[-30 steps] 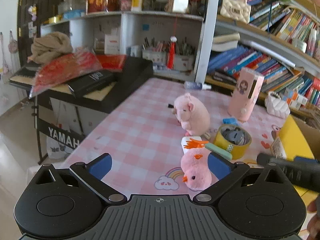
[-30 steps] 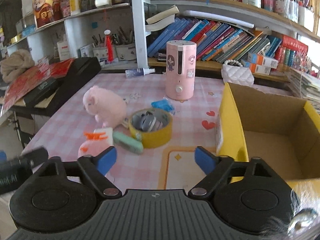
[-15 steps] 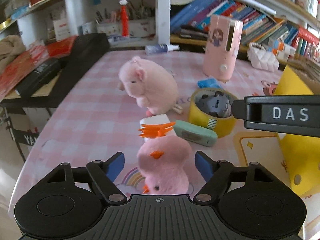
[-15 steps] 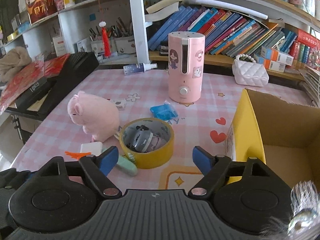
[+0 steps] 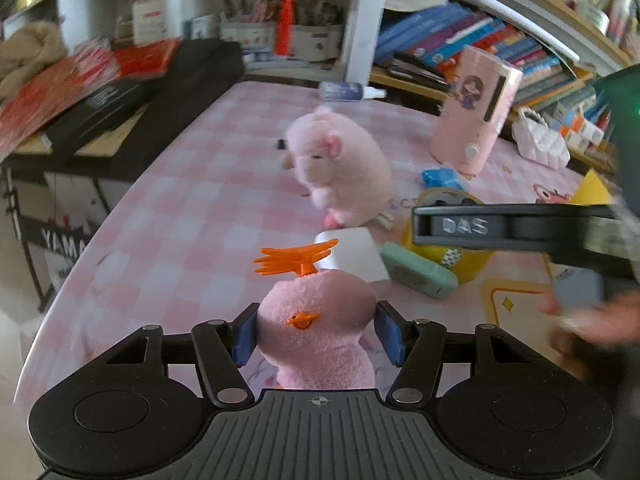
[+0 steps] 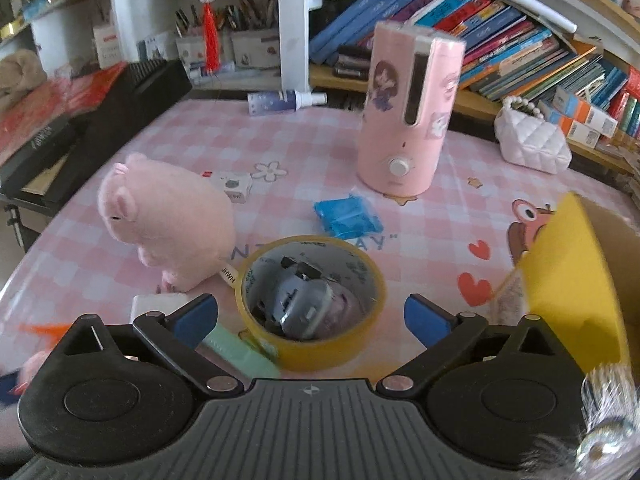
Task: Organize objects
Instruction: 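Grasp the pink plush chick with the left gripper while the right gripper grasps the yellow tape roll, then lift the chick and tape roll and carry both toward the yellow box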
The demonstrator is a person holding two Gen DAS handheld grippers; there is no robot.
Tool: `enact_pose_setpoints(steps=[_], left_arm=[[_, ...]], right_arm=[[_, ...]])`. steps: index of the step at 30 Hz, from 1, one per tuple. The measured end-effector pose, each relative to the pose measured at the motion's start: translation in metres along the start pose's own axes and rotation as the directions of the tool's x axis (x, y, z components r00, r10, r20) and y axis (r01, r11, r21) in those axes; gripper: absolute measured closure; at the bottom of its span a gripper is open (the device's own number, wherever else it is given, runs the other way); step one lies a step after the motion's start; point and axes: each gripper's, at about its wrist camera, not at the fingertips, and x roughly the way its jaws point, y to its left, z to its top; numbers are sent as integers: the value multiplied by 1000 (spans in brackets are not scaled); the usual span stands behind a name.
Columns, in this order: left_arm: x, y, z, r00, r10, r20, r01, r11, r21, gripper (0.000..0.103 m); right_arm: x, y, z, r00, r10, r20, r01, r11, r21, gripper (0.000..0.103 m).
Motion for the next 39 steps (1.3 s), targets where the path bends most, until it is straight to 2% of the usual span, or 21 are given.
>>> enact_pose_setpoints(steps=[3,4,7,15,22,32,39], left_arm=[[-7,6,-3,1000,10,2,-10,1000,-5,43],[-10,7,-3,1000,16,6,-16,1000,-5,43],[-15,10,-3,1000,21,18,-21,1000,-6,43],[-31,12,-1,998,-5,61,7,1000,-18,43],[-54,15,-10,994,-17,108,19,1000,-15,43],[-91,20,-37,989,-51,138,52,999,0,43],[-113,16,-58,987,-97,131,94,995,35,43]], right_arm=[[22,4,3,999,-29,-25,29,1000,1,4],[28,4,3,999,-35,-28,36,999,2,10],[30,0,3,1000,-21,-15,21,1000,10,12],[-26,-8,5,985,29,171,-30,1000,4,12],[-73,-12,-3,974,46,221,-47,999,-4,12],[-133,-11,-54,979,71,192,-67,997,-26,12],[-174,-14,-100,984,44,174,-40,999,-28,12]])
